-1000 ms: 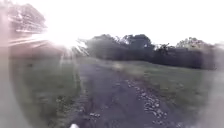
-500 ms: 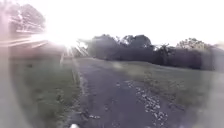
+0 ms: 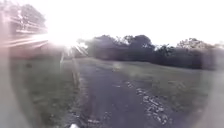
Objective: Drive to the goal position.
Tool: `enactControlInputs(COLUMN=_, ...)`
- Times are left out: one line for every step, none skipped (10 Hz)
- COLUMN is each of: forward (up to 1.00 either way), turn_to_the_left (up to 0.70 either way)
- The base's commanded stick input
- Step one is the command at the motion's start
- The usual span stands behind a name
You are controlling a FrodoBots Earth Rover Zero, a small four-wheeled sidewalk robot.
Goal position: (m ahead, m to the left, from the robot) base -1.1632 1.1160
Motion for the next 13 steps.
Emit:
enactControlInputs(forward=0.85, turn_to_the_left=0.0)
enactControlInputs(forward=0.85, turn_to_the_left=0.0)
enactControlInputs(forward=0.85, turn_to_the_left=0.0)
enactControlInputs(forward=0.85, turn_to_the_left=0.0)
enactControlInputs(forward=0.85, turn_to_the_left=0.0)
enactControlInputs(forward=0.85, turn_to_the_left=0.0)
enactControlInputs(forward=0.85, turn_to_the_left=0.0)
enactControlInputs(forward=0.85, turn_to_the_left=0.0)
enactControlInputs(forward=0.85, turn_to_the_left=0.0)
enactControlInputs(forward=0.85, turn_to_the_left=0.08)
enactControlInputs(forward=0.85, turn_to_the_left=0.18)
enactControlInputs(forward=0.85, turn_to_the_left=0.3)
enactControlInputs(forward=0.85, turn_to_the_left=0.21)
